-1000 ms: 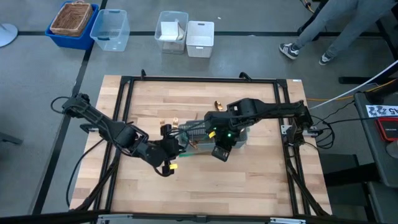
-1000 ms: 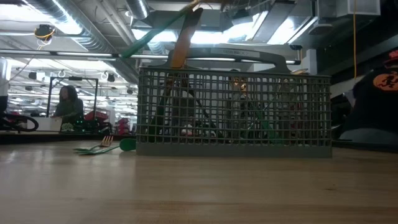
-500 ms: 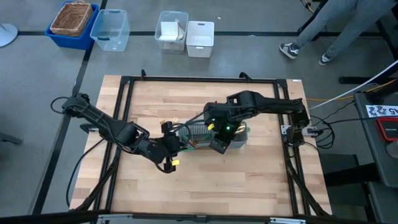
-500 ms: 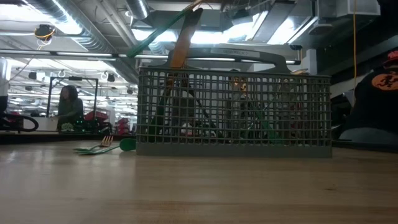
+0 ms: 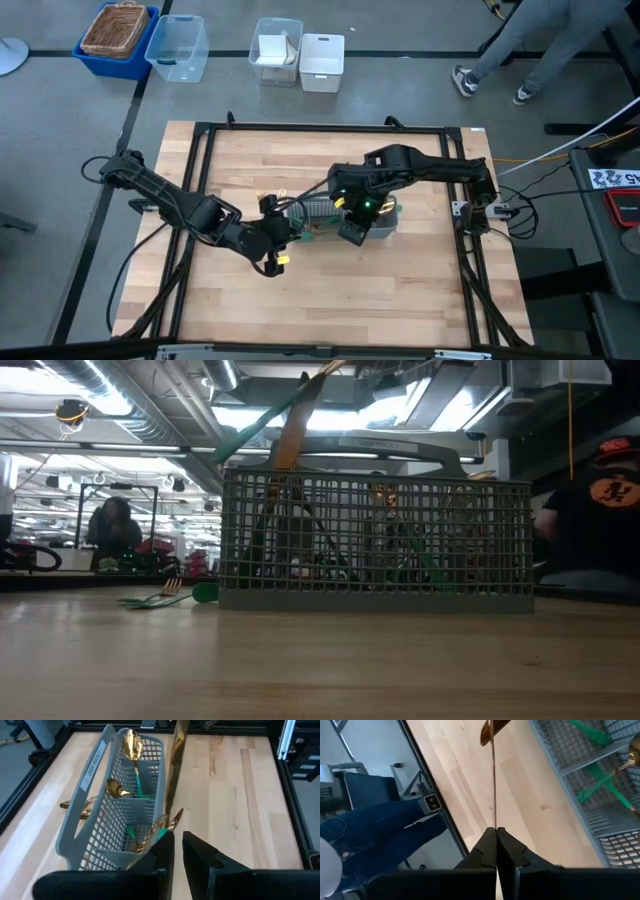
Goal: Sort silverware
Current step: Put the green knife into the gray utensil holder
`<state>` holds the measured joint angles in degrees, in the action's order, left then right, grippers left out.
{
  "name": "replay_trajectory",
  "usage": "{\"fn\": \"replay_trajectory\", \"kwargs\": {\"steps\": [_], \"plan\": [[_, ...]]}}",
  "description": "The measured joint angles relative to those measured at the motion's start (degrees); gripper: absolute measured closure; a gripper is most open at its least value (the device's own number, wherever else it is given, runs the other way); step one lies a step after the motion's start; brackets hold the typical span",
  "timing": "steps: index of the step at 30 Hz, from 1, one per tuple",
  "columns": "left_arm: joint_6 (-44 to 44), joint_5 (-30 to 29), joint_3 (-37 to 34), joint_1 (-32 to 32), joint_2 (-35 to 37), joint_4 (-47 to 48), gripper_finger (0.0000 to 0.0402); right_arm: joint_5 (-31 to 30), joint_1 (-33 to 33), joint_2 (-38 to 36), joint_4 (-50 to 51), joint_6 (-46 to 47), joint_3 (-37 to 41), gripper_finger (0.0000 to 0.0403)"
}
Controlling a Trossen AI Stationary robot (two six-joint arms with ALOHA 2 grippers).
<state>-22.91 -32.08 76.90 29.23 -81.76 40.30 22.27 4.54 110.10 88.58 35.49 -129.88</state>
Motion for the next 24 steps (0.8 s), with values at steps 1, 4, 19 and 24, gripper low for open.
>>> {"fn": "replay_trajectory", "kwargs": {"steps": [1,4,19,24], "plan": [[-0.57,-0.01,0.0,0.01,0.0,0.0,0.0373,0.28,0.26,0.0,-0.06,-0.29,0.02,0.0403],[-1.75,0.11,0.0,0.49,0.0,-0.23,0.0373,1.4,1.24,0.0,-0.51,-1.97,0.04,0.0403],[-2.9,-0.13,-0.07,2.78,-0.04,-0.6,0.0373,4.68,7.38,1.97,-9.29,-4.26,-0.07,0.0403],[-3.68,-0.12,0.09,3.19,0.84,-1.22,0.0373,1.69,6.74,2.04,-7.77,-3.87,-2.58,0.0403]]}}
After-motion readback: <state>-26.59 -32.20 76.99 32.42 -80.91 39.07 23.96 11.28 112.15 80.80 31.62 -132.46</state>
